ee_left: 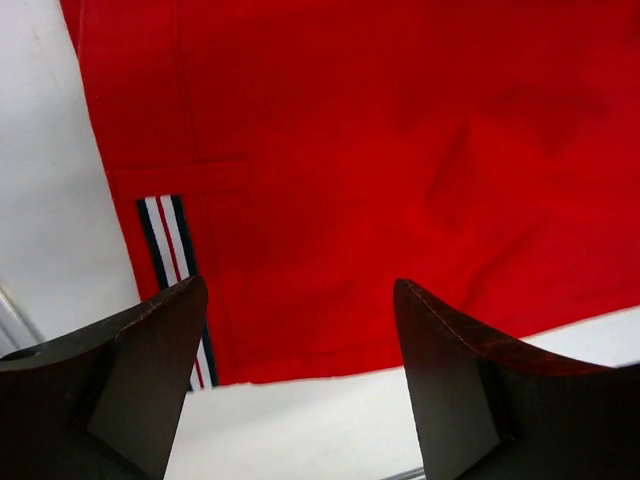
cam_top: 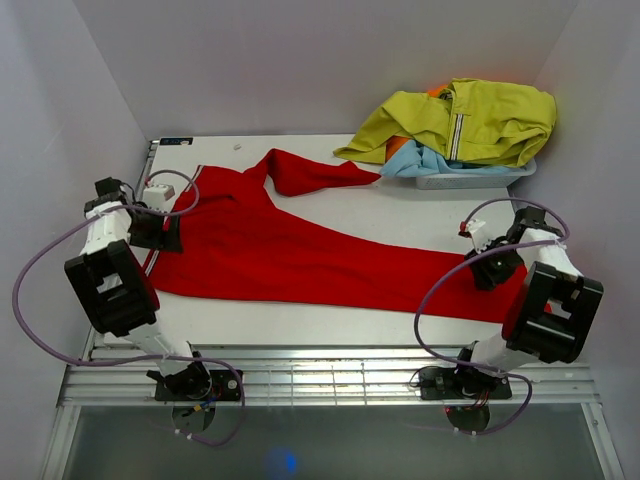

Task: Fold and stack the trousers
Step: Flatten the trousers out

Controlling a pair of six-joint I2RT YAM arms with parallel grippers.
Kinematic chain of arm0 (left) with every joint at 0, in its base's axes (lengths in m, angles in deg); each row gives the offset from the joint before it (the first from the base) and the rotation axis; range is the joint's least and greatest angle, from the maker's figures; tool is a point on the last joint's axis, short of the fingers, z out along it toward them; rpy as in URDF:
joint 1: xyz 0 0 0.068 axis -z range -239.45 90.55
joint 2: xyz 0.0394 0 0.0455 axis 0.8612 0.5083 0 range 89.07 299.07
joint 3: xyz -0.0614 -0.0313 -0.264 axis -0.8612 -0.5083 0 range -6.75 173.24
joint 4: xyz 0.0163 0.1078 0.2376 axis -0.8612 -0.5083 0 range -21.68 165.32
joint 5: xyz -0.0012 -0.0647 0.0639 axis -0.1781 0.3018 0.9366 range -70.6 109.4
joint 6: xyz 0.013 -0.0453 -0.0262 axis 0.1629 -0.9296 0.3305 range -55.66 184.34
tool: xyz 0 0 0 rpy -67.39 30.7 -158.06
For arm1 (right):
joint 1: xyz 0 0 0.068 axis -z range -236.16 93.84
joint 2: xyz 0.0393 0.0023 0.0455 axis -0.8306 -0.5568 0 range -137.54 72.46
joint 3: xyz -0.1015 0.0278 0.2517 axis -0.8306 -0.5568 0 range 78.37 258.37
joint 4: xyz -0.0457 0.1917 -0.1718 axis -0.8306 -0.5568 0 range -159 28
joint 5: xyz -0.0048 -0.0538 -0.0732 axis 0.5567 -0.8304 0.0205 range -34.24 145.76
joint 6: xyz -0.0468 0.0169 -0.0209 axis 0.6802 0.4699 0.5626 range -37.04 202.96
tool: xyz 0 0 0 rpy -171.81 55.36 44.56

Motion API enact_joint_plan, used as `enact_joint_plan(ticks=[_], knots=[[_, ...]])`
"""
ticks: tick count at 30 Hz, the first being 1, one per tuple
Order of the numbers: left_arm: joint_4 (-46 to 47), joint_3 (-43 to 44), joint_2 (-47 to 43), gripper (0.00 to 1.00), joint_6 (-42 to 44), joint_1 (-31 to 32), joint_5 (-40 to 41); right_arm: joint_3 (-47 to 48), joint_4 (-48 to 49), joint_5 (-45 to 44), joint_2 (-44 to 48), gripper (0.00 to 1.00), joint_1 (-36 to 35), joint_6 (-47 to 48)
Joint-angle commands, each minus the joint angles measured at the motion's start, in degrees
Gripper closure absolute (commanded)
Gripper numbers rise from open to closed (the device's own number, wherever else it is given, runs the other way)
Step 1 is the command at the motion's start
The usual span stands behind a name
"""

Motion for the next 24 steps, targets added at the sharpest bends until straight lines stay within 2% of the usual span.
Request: enact_joint_plan(ticks=[1, 6, 9, 10, 17, 18, 22, 23, 24], knots=[[5.44, -0.9, 4.03, 0.15, -6.31, 0.24, 2.99, 3.07, 1.05, -1.75, -3.76, 0.5, -0.82, -6.35], [8.7, -6.77, 6.84, 0.25, -3.34, 0.95, 10.64, 4.74, 0.18, -1.58, -8.42, 0.5, -1.26, -7.59], [11.24, -12.91, 5.62, 0.36, 1.76, 0.25, 16.27, 5.54, -1.41, -0.62, -8.6, 0.5, -1.87, -7.94], [11.34, -14.24, 5.36, 0.46, 3.08, -0.19, 17.5, 5.71, -1.67, -0.35, -8.43, 0.5, -2.31, -8.03], [9.05, -18.12, 4.21, 0.83, 15.29, -9.94, 20.67, 9.31, -7.65, 3.6, -6.67, 0.52, -3.2, -8.03], [8.88, -17.86, 3.95, 0.95, 16.61, -11.69, 21.28, 9.31, -7.91, 3.78, -6.5, 0.52, -3.28, -8.03], [6.79, -14.79, 3.07, 1.0, 22.76, -13.38, 21.04, 9.4, -8.53, 4.48, -6.67, 0.54, -3.55, -8.03], [5.9, -12.61, 2.11, 0.96, 23.47, -13.29, 19.98, 9.66, -8.79, 5.53, -6.67, 0.54, -3.63, -8.29], [2.85, -11.02, 1.32, 0.79, 23.83, -12.94, 18.32, 9.93, -8.88, 6.15, -6.67, 0.54, -3.72, -8.82]])
